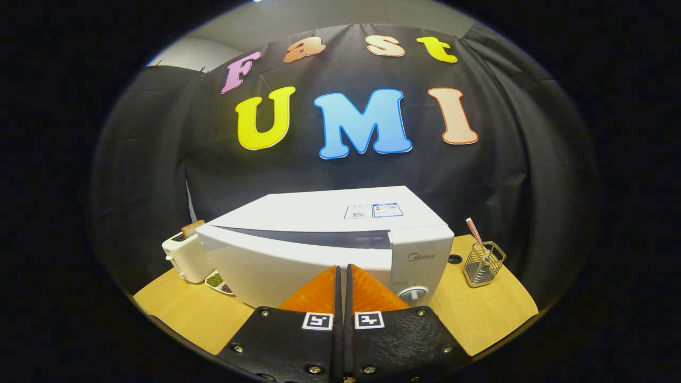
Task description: Open the microwave, put the food inside, and close the microwave door.
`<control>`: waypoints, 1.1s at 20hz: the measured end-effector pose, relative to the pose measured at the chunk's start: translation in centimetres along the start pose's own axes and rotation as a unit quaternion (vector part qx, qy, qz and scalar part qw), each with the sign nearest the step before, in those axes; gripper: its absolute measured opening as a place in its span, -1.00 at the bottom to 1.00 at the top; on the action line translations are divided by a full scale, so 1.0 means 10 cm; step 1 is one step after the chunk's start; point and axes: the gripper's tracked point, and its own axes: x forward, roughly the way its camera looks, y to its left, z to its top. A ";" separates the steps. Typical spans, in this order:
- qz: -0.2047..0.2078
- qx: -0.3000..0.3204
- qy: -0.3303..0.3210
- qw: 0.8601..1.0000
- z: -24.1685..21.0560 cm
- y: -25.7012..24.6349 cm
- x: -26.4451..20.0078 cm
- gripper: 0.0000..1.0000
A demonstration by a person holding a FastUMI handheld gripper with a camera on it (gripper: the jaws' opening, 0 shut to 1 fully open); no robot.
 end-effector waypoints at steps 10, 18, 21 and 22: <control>-0.024 -0.019 -0.001 1.000 0.02 -0.09 0.19 -0.99; -0.025 -0.026 -0.012 0.999 0.03 -0.09 0.23 -0.99; -0.022 -0.002 -0.008 1.000 0.07 -0.09 0.28 -0.98; -0.032 -0.019 0.002 0.999 0.00 -0.15 0.31 -0.99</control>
